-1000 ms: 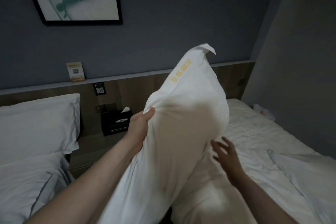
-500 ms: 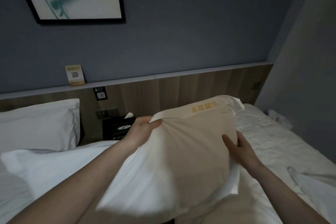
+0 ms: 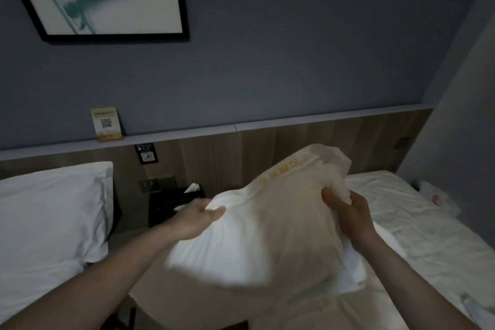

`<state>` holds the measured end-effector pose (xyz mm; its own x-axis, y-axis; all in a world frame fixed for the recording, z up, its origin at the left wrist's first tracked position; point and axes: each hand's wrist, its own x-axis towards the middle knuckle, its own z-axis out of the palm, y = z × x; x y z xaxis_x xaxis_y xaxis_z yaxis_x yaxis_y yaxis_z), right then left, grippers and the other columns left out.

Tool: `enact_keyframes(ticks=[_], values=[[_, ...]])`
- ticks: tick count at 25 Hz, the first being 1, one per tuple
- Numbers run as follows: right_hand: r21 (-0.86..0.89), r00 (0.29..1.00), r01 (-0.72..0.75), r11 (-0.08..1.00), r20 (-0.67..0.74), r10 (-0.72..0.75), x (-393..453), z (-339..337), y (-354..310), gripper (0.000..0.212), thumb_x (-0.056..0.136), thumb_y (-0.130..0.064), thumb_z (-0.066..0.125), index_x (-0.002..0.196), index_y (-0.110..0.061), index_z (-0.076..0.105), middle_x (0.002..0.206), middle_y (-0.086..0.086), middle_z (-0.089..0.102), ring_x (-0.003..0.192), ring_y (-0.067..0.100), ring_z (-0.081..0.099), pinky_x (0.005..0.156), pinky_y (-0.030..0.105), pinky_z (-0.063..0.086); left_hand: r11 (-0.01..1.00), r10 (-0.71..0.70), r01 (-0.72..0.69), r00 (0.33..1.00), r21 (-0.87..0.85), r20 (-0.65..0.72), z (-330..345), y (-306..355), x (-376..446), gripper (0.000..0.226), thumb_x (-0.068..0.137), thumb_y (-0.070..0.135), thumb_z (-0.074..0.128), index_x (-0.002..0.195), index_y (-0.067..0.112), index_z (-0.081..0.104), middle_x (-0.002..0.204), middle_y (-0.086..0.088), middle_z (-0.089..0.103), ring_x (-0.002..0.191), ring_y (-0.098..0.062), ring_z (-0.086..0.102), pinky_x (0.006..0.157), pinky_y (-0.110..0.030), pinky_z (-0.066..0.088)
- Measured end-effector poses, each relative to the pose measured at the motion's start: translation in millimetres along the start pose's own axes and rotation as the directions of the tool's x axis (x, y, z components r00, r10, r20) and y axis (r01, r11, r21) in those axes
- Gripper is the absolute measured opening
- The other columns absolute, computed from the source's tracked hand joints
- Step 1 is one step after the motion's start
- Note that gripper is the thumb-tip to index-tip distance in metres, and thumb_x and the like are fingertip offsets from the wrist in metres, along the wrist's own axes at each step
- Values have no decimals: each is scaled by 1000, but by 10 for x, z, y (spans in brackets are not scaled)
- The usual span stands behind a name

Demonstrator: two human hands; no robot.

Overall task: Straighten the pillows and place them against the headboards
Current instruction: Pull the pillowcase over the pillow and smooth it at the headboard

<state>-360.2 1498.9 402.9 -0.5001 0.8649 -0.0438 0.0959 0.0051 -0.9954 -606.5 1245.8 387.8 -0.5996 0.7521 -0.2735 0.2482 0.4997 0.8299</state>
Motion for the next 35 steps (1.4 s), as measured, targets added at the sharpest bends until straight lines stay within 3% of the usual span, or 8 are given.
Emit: enact_keyframes(ticks=[5,9,15,18,21,24,29,35], values=[[186,996,-22,982,-83,38,351,152,-192,20,87,-22,80,99,-5,78,103,20,79,95,34,75,91,45,58,997,79,-81,991,13,104,-286,-73,261,19,94,46,71,86,29,71,76,19,75,71,4,71,64,-12,52],[262,992,-89,961,-61,108,539,106,-64,43,82,-31,83,114,-3,75,112,16,79,105,37,75,100,50,56,924,94,-71,995,376,-42,-478,-681,667,38,87,58,72,72,25,60,63,5,62,67,-13,66,65,-34,49],[-91,952,-12,996,-305,-17,994,28,424,27,93,-39,73,83,-16,65,84,4,68,86,30,65,72,38,50,975,170,-151,979,163,-112,-176,-846,1152,37,101,44,56,68,26,56,58,12,54,59,-4,54,64,-35,42],[-280,917,-93,956,-398,-27,1356,62,889,37,96,-33,70,102,2,59,81,10,57,96,46,63,79,44,47,976,215,-217,969,-4,-124,37,-746,1418,44,99,45,56,66,17,49,60,10,48,59,-2,50,61,-32,37],[-364,965,-20,931,-250,-77,1723,385,1313,43,87,-20,78,121,-4,58,95,3,63,101,42,67,80,44,56,961,207,-204,978,-189,-4,277,-718,1807,38,91,43,60,62,24,46,62,9,40,59,-2,43,60,-30,32],[-619,988,150,771,74,-133,2176,752,1759,58,86,-15,80,138,-10,55,131,0,59,120,19,54,105,40,47,975,106,-87,990,-205,88,489,-875,2189,37,90,40,61,63,23,43,62,6,37,59,-4,41,62,-32,29],[-744,893,317,588,442,78,2775,1284,2155,57,95,-31,71,147,-19,54,145,-7,53,139,14,44,118,32,31,916,38,30,986,-401,160,305,-1119,2715,34,92,45,63,69,20,56,68,-2,45,66,-13,48,65,-30,34],[-720,827,531,446,555,-87,3219,1749,2840,40,96,-47,45,108,-21,72,106,-2,75,102,27,69,93,46,53,929,-70,58,997,-366,-19,314,-1658,3081,40,85,51,61,63,18,61,58,5,54,54,-7,53,62,-32,38]])
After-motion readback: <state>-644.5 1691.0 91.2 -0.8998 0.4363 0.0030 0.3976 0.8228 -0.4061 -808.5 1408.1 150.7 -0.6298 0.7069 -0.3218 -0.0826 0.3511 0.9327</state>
